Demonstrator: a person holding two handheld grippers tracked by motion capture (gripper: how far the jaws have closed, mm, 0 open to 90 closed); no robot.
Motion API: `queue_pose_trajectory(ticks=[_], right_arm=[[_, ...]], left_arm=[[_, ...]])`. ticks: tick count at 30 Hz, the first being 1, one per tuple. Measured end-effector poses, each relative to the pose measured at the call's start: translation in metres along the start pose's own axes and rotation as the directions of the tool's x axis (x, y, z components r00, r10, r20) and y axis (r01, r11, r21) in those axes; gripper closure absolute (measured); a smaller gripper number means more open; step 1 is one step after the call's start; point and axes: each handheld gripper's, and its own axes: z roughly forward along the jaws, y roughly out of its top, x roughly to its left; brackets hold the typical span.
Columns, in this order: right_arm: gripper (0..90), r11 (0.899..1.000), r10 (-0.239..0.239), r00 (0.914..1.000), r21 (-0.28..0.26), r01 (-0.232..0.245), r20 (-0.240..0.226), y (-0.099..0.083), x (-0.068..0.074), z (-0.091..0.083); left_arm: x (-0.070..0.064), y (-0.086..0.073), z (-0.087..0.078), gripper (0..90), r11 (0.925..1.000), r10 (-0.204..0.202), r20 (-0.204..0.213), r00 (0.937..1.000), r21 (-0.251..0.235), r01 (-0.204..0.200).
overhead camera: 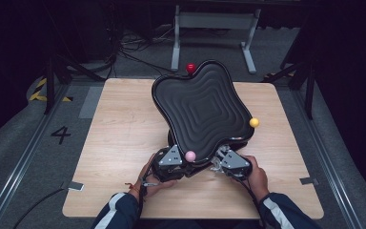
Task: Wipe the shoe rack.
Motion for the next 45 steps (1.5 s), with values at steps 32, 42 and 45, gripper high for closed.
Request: queue_pose_trajectory(ticks=[32, 42, 45], right_arm=[[79.5, 0.993, 0.09, 0.9935, 0.074, -0.095, 0.071, -0.028, -0.038, -0.001], [79.4, 0.999, -0.037, 0.9993, 0.029, 0.036, 0.005, -0.011, -0.01, -0.003], [79.4, 0.999, -0.05, 0.9984, 0.012, 0.05, -0.024, -0.007, -0.003, -0.003]], left_arm=[[0.001, -0.001, 0.001, 74.6, 1.0, -0.007, 0.014, 0.9999, -0.003, 0.007], [0.001, -0.002, 0.002, 74.4, 1.0, -0.002, 0.008, 1.0, -0.001, 0.002], [0.002, -0.002, 0.003, 74.4, 1.0, 0.001, 0.011, 0.9999, 0.001, -0.001]])
